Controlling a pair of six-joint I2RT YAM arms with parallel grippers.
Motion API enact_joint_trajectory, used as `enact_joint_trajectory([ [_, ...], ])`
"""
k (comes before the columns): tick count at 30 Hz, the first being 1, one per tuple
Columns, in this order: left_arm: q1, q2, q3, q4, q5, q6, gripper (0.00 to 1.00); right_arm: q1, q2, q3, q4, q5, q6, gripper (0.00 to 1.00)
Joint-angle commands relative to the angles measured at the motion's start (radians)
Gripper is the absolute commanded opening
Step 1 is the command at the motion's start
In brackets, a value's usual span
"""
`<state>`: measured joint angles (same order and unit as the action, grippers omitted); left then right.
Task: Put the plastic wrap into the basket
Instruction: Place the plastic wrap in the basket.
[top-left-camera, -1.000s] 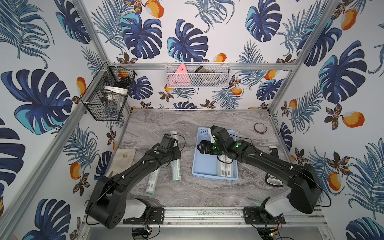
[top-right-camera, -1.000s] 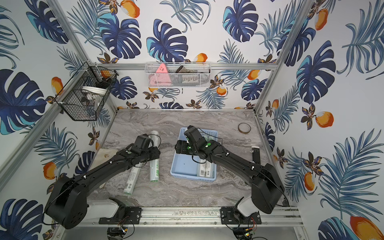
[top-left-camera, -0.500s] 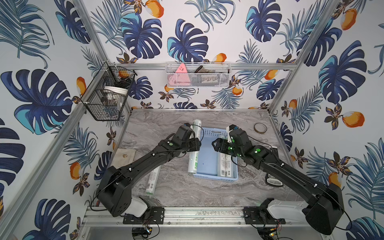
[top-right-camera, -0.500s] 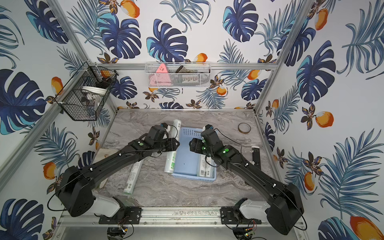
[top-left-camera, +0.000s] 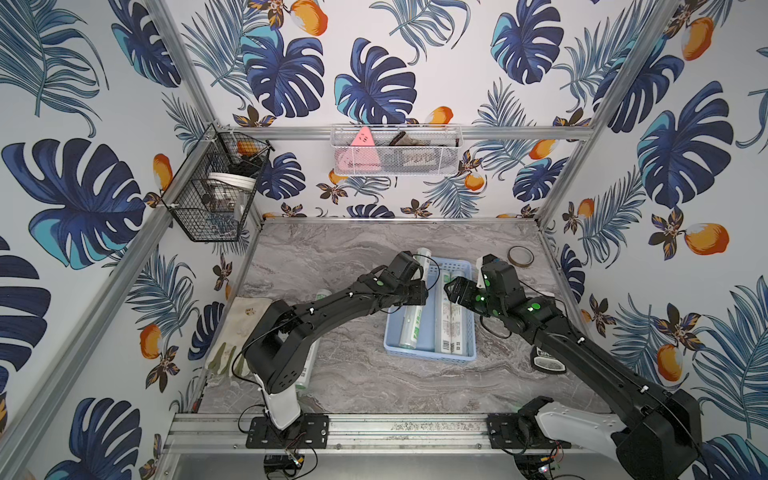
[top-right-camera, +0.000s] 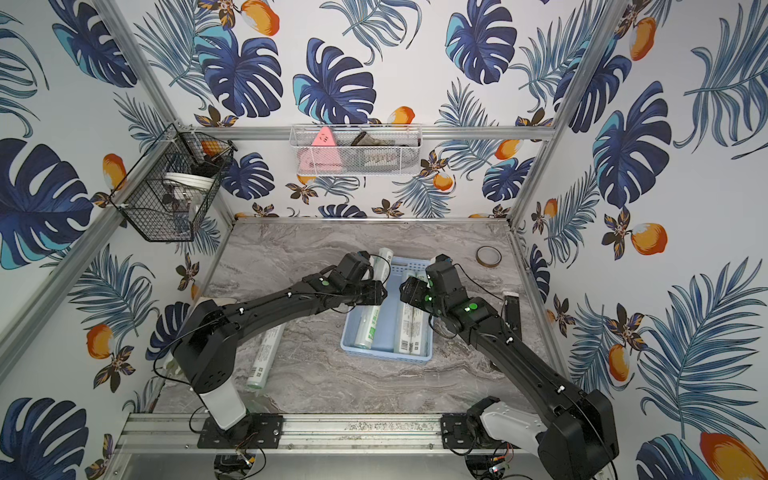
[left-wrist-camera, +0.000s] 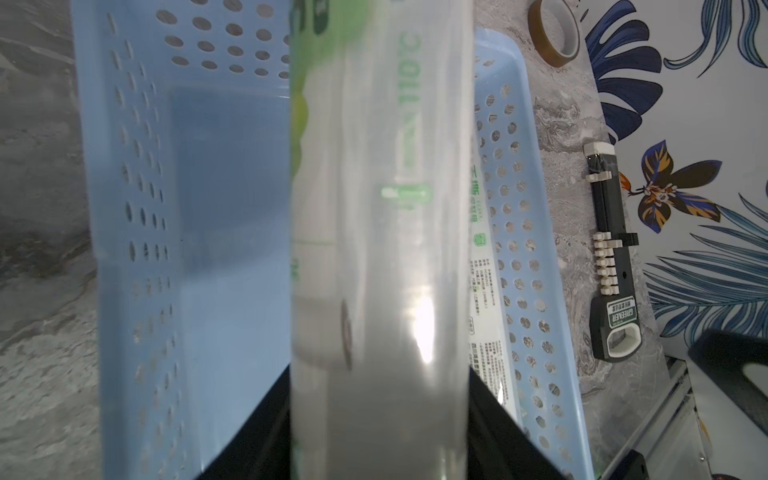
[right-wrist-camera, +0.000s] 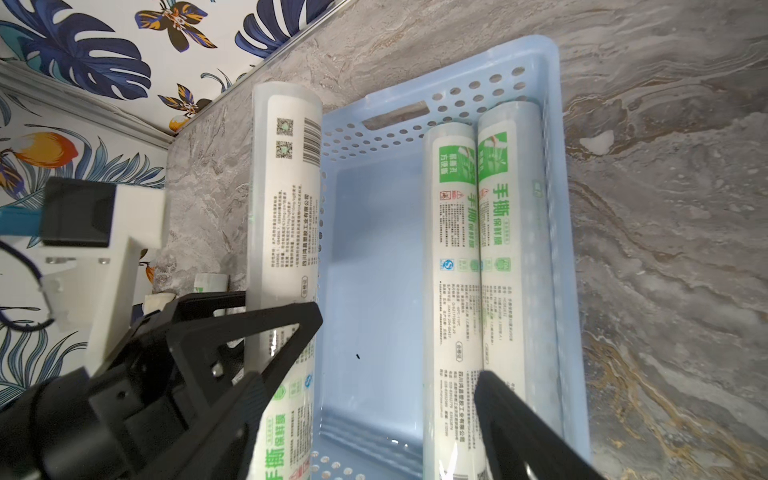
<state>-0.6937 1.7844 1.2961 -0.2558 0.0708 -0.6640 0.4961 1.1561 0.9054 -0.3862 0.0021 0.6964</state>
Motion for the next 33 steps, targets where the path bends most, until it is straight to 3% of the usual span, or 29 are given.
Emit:
enact_joint_trajectory([
  [1, 0.0, 0.026, 0.018, 0.093, 0.021, -0.052, 0.23, -0.002, 0.009, 0.003, -0.02, -0.015, 0.002, 0.84],
  [33, 0.0, 0.242, 0.044, 0.186, 0.112, -0.145, 0.27, -0.004, 0.098, 0.006, -0.03, -0.054, -0.009, 0.88],
])
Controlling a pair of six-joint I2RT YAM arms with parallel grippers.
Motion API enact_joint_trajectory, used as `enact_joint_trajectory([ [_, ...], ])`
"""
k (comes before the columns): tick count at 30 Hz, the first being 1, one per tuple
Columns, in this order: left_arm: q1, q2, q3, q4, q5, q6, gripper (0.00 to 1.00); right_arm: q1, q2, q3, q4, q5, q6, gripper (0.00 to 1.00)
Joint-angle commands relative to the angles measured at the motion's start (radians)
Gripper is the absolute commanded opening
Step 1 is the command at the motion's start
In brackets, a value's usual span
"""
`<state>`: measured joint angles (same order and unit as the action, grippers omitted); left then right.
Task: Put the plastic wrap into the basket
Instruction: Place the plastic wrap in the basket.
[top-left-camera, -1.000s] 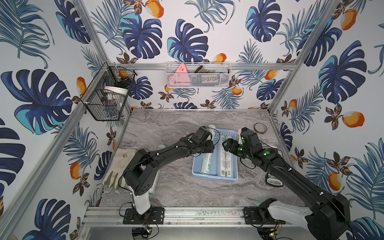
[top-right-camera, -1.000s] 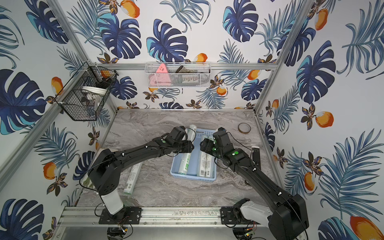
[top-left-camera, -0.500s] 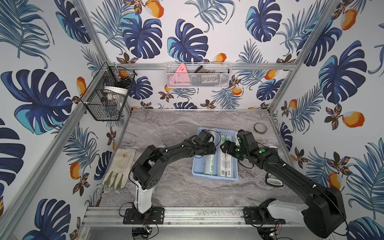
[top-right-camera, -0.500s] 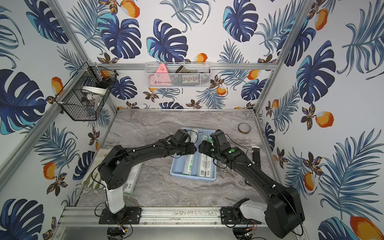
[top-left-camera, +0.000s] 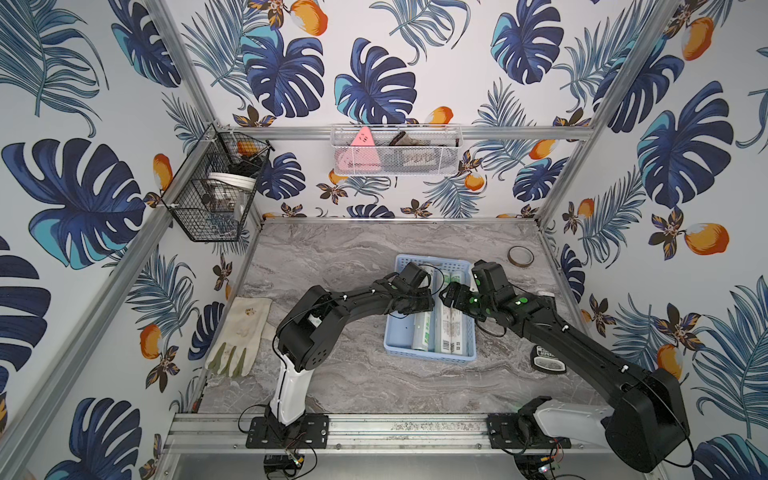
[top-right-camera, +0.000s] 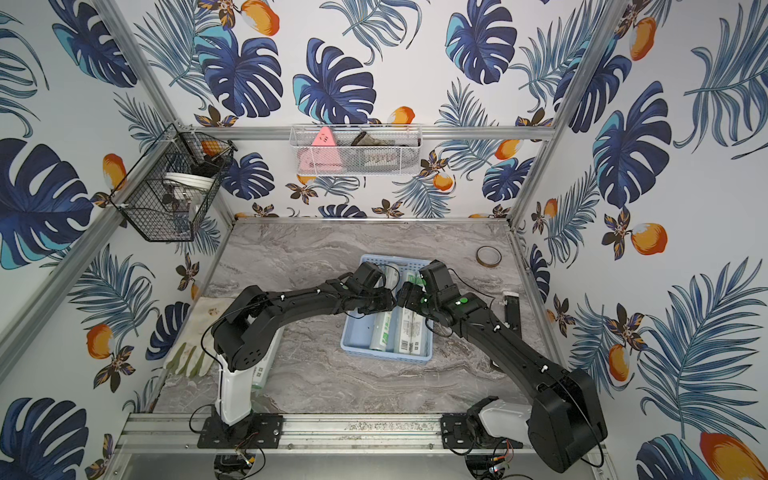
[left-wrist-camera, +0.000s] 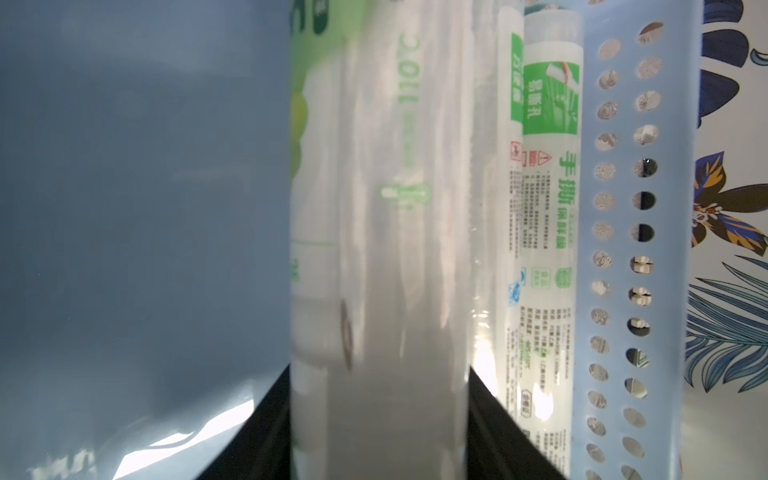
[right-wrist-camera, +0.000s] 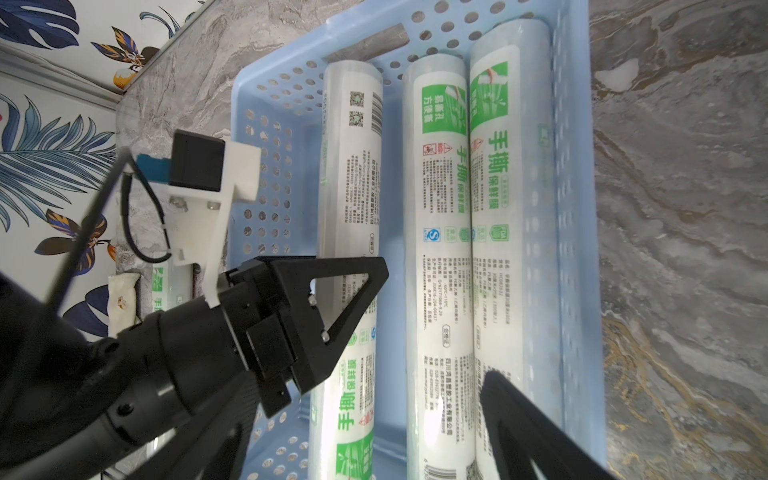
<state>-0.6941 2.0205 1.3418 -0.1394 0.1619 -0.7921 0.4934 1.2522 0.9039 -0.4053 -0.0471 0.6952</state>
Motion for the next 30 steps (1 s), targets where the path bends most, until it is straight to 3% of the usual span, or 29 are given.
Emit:
enact_joint_trajectory([
  [1, 0.001, 0.01, -0.006, 0.076, 0.021, -0.021, 0.27, 0.0, 0.003, 0.009, -0.013, -0.003, -0.008, 0.88],
  [9, 0.001, 0.039, -0.012, 0.092, 0.034, -0.036, 0.3, -0.001, 0.001, -0.002, -0.011, -0.009, -0.007, 0.88],
  [23, -0.001, 0.037, -0.013, 0.067, 0.045, -0.036, 0.52, -0.001, 0.005, -0.008, -0.015, -0.004, -0.005, 0.88],
  [30, 0.0, 0.025, -0.026, 0.061, 0.041, -0.041, 0.59, -0.001, 0.006, -0.009, -0.009, -0.007, -0.001, 0.88],
])
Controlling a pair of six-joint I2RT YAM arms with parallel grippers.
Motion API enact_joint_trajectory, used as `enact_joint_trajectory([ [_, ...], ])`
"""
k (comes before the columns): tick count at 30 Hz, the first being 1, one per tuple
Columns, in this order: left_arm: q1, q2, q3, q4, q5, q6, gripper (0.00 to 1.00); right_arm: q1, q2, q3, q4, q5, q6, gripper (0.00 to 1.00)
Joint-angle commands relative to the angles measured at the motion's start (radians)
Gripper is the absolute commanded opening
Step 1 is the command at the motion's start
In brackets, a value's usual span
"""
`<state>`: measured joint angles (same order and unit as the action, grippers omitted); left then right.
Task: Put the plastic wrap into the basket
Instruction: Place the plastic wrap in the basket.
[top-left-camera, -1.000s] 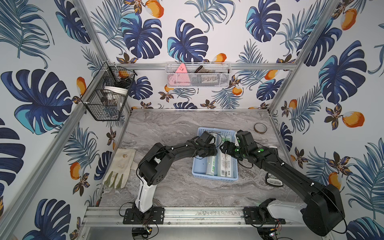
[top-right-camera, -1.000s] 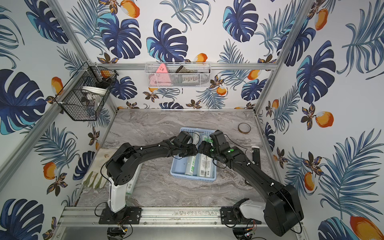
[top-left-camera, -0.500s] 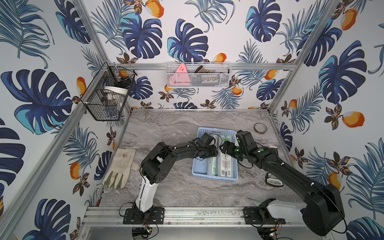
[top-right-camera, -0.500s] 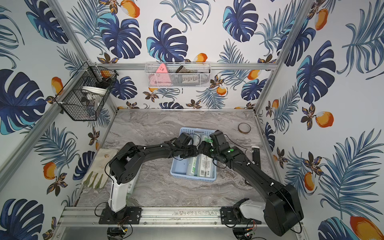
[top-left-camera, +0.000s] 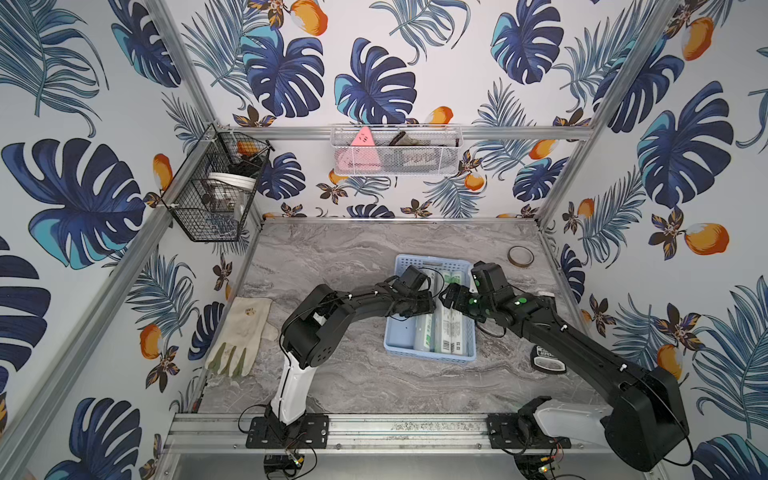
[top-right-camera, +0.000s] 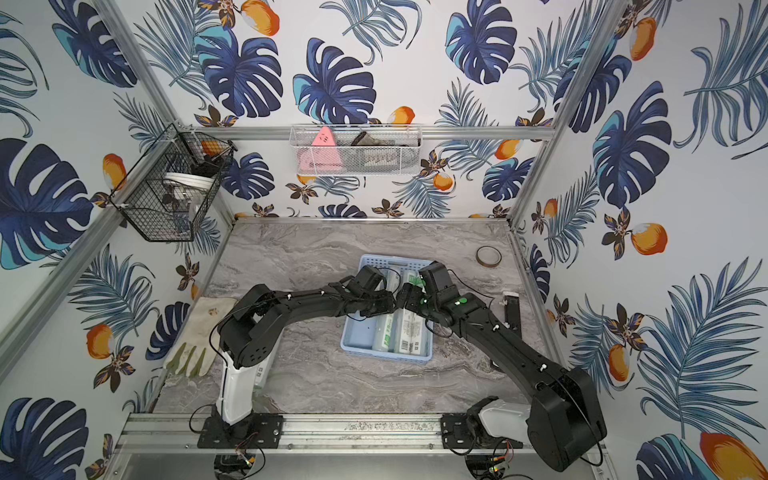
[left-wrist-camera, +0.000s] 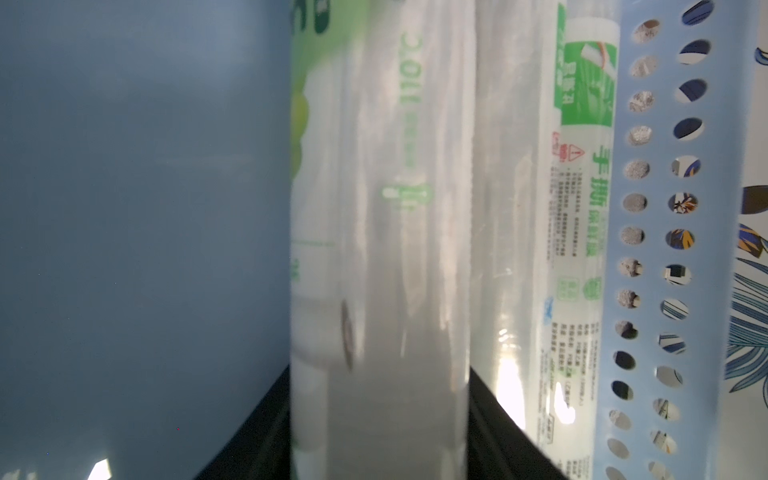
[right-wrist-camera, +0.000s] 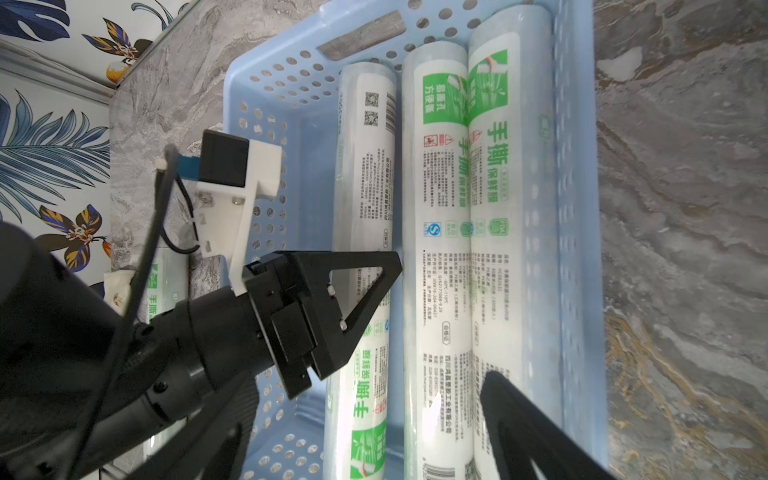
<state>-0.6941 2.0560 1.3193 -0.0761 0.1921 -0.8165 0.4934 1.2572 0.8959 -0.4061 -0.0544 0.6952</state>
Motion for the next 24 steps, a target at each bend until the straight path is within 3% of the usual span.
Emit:
enact_joint_trajectory([
  [1, 0.001, -0.013, -0.004, -0.006, 0.008, -0.013, 0.59, -0.001, 0.001, -0.002, -0.007, 0.001, -0.002, 0.88],
  [24, 0.001, -0.066, -0.018, -0.014, 0.021, -0.004, 0.68, -0.001, 0.016, 0.005, -0.011, -0.001, -0.005, 0.88],
])
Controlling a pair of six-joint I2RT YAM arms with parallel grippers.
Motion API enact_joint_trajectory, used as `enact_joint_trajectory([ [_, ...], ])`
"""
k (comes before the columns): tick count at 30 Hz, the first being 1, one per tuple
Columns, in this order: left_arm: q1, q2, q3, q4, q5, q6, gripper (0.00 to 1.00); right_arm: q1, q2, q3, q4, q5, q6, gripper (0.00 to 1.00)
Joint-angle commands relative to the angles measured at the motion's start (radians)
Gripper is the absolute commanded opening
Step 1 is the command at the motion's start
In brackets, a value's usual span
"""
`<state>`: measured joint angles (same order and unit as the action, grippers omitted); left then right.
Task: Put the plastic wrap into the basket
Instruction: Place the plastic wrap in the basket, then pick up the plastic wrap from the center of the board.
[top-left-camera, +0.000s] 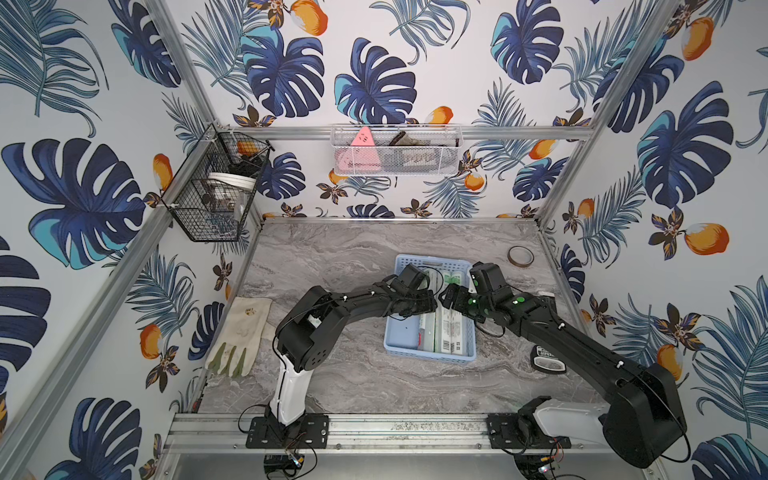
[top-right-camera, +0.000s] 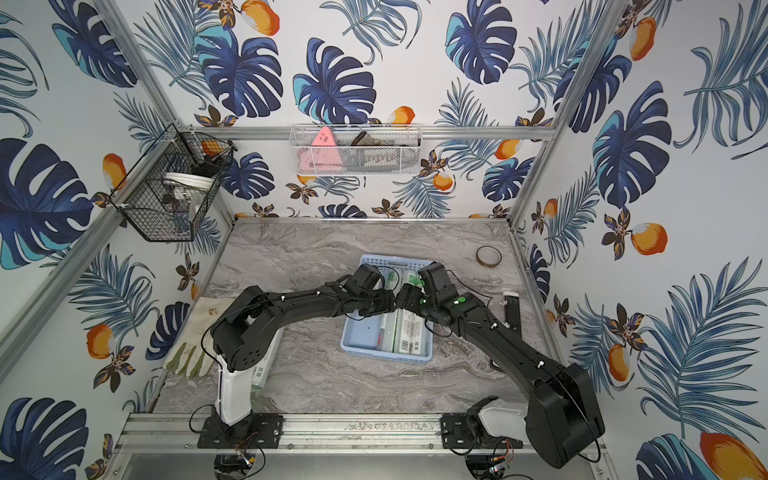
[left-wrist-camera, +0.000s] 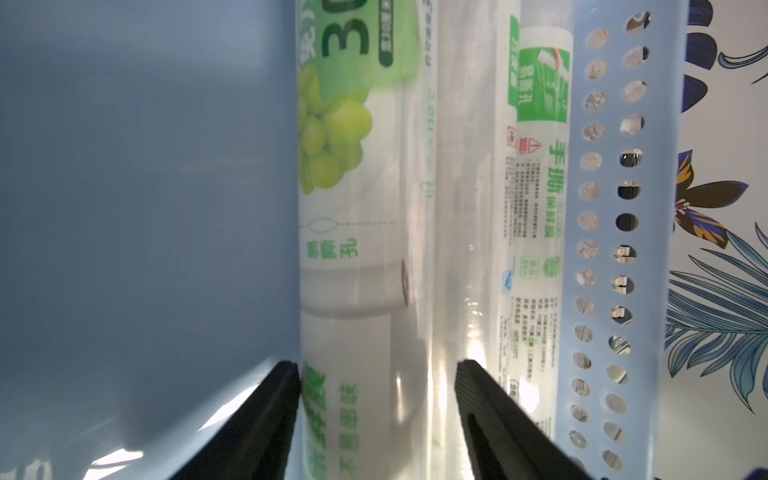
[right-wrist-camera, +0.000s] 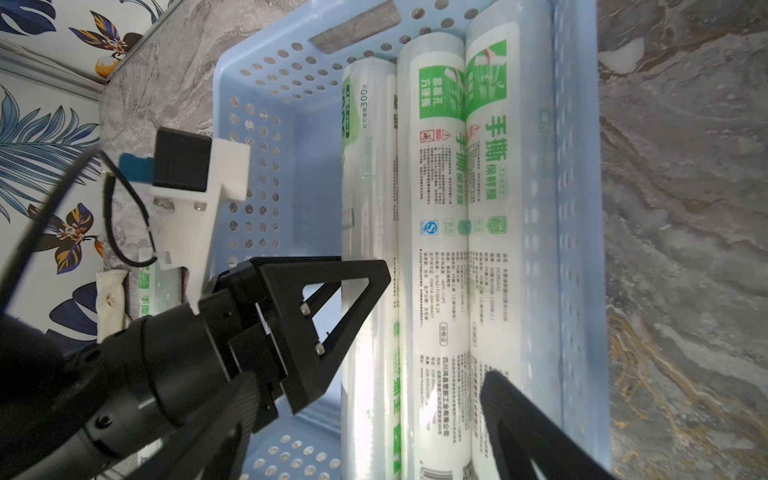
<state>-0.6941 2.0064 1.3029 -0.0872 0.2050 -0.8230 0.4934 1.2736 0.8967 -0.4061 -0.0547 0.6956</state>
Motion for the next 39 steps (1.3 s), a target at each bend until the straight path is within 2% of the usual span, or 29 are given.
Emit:
enact_joint_trajectory([
  [1, 0.001, -0.019, -0.004, -0.003, 0.007, 0.002, 0.69, -0.001, -0.001, 0.006, -0.013, 0.0, -0.006, 0.88],
  [10, 0.002, -0.036, -0.028, 0.011, 0.025, 0.001, 0.7, 0.0, -0.005, 0.007, -0.02, 0.002, -0.006, 0.88],
  [20, 0.0, -0.157, -0.089, -0.003, -0.076, 0.081, 0.72, -0.001, -0.025, 0.011, -0.014, -0.002, -0.007, 0.88],
  [24, 0.001, -0.279, -0.159, -0.017, -0.188, 0.116, 0.71, -0.001, -0.031, 0.014, 0.034, -0.099, -0.043, 0.88],
  [30, 0.001, -0.497, -0.285, -0.061, -0.422, 0.15, 0.67, -0.001, 0.011, 0.038, 0.122, -0.286, -0.056, 0.86],
  [35, 0.004, -0.666, -0.382, -0.126, -0.644, 0.137, 0.69, 0.064, 0.071, 0.091, 0.129, -0.279, -0.068, 0.86],
  [39, 0.035, -0.767, -0.428, -0.206, -0.765, 0.127, 0.86, 0.131, 0.137, 0.149, 0.123, -0.267, -0.087, 0.86],
])
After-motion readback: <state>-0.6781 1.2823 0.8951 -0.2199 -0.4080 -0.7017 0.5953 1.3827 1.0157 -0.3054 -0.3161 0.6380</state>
